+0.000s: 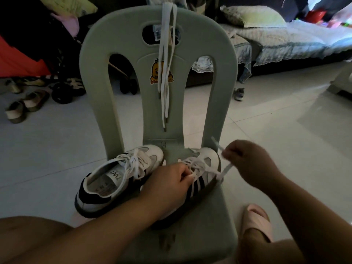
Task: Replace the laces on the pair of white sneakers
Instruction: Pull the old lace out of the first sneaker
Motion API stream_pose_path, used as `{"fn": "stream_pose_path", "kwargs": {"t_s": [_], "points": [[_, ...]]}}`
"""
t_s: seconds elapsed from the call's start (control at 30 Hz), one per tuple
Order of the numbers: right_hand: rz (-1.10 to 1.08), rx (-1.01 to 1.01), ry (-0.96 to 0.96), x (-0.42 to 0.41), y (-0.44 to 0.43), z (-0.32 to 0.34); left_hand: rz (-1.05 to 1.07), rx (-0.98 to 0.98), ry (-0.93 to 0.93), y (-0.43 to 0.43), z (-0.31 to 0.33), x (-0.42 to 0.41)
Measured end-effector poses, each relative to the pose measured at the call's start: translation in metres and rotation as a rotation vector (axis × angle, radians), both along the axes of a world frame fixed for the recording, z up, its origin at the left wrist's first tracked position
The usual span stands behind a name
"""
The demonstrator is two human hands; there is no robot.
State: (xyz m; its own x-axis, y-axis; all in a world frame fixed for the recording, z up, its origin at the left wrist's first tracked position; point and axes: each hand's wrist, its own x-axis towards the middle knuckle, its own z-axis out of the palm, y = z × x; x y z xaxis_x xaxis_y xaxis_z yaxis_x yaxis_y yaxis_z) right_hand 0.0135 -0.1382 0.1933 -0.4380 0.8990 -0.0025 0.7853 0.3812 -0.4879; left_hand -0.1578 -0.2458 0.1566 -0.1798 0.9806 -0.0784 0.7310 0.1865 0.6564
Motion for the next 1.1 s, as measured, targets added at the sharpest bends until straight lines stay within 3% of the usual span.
{"fn": "stream_pose_path", "kwargs": {"t_s": [0.13,0.27,0.4,0.73,0.9,1.1], "points": [[0.156,-0.069,-0.212,-0.013,-0.017,-0.012,-0.098,-0.023,0.035,0.000,0.006,0.001],[0.093,0.009,-0.147,-0.024,-0.022,-0.019,0.026,0.105,0.190,0.009,0.005,-0.012],[0.183,0.101,-0.066,-0.041,-0.025,-0.027,0.024,-0.015,0.271,0.017,-0.005,-0.024],[0.200,-0.195,-0.343,-0.030,-0.014,-0.012,0.168,0.021,0.152,0.016,-0.011,-0.033],[0.134,-0.174,-0.186,-0.033,-0.023,-0.019,0.057,-0.067,0.143,0.009,-0.010,-0.027],[0.100,-0.192,-0.150,-0.045,-0.038,-0.025,0.017,-0.056,0.291,0.011,-0.007,-0.024]]}}
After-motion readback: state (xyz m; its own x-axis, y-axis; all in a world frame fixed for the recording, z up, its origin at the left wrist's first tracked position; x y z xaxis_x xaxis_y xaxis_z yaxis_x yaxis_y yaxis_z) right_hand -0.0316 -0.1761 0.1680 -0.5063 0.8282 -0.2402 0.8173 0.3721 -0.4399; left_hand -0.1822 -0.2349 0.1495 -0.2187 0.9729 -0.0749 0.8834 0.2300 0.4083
